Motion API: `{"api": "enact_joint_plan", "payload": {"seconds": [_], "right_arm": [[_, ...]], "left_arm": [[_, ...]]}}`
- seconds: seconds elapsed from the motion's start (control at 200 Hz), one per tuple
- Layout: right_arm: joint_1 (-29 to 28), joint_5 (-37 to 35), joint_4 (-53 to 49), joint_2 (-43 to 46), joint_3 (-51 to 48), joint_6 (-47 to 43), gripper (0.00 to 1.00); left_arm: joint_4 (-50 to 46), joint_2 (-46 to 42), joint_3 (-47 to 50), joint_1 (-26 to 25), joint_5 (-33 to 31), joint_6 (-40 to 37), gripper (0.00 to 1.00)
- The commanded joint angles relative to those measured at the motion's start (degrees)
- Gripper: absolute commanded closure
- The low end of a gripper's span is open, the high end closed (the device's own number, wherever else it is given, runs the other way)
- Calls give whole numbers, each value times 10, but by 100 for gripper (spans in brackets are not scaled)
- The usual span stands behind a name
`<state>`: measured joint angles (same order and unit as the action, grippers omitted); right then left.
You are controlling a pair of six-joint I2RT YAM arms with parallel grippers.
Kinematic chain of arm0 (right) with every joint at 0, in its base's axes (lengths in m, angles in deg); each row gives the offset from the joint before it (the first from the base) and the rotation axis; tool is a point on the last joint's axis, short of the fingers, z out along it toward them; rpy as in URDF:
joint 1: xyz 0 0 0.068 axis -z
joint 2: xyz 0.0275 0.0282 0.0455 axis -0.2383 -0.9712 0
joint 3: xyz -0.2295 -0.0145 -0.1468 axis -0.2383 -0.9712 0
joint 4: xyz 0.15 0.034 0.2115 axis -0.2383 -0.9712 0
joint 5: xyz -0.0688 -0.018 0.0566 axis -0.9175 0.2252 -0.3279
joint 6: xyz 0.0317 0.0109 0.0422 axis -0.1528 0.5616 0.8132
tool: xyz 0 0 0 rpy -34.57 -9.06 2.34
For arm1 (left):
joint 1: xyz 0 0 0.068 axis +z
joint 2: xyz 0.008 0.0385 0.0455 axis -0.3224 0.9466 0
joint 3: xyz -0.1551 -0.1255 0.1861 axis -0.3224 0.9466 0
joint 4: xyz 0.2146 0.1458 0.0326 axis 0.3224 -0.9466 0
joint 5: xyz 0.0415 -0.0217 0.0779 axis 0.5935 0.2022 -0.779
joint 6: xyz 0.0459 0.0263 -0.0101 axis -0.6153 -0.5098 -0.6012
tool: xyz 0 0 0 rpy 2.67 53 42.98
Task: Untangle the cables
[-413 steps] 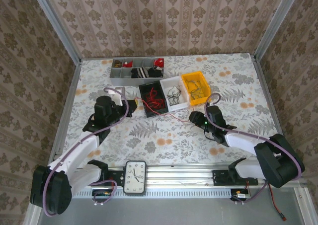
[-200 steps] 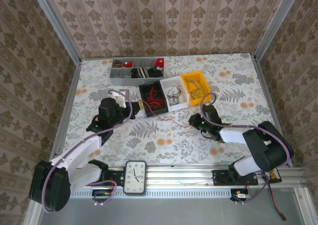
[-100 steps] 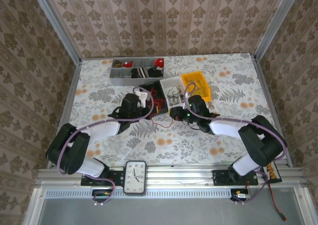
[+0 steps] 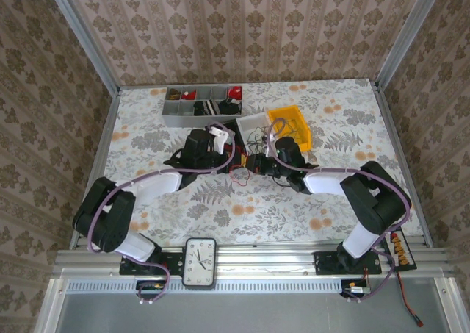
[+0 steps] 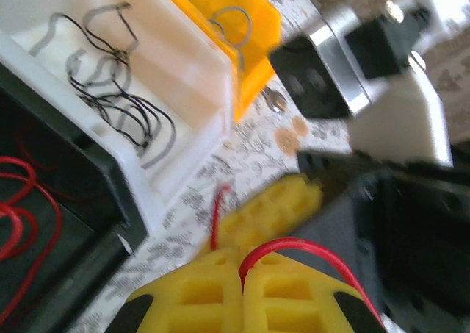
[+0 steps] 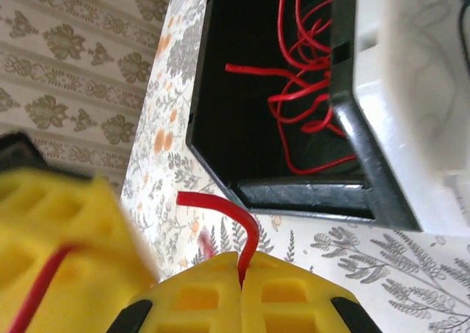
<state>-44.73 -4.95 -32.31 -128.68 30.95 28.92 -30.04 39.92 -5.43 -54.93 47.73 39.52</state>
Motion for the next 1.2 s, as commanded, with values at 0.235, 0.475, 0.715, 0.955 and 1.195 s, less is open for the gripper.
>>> {"api": "enact_joint_plan", "payload": {"seconds": [0.235, 0.475, 0.715, 0.955, 1.195], "right_arm": [[15, -3, 66, 8, 4, 38, 98], [14, 1, 89, 25, -5, 48, 98], [13, 10, 129, 17, 20, 73, 98], [6, 44, 191, -1, 32, 118, 99], [3, 33, 148, 18, 24, 95, 99]], "left_arm": [[-118, -34, -2, -8, 98, -79, 100], [-102, -26, -9, -9, 94, -80, 100], [-121, 2, -30, -22, 104, -100, 100], [-113, 29, -39, -17, 68, -113, 100], [37, 36, -7, 19, 28, -11, 100]]}}
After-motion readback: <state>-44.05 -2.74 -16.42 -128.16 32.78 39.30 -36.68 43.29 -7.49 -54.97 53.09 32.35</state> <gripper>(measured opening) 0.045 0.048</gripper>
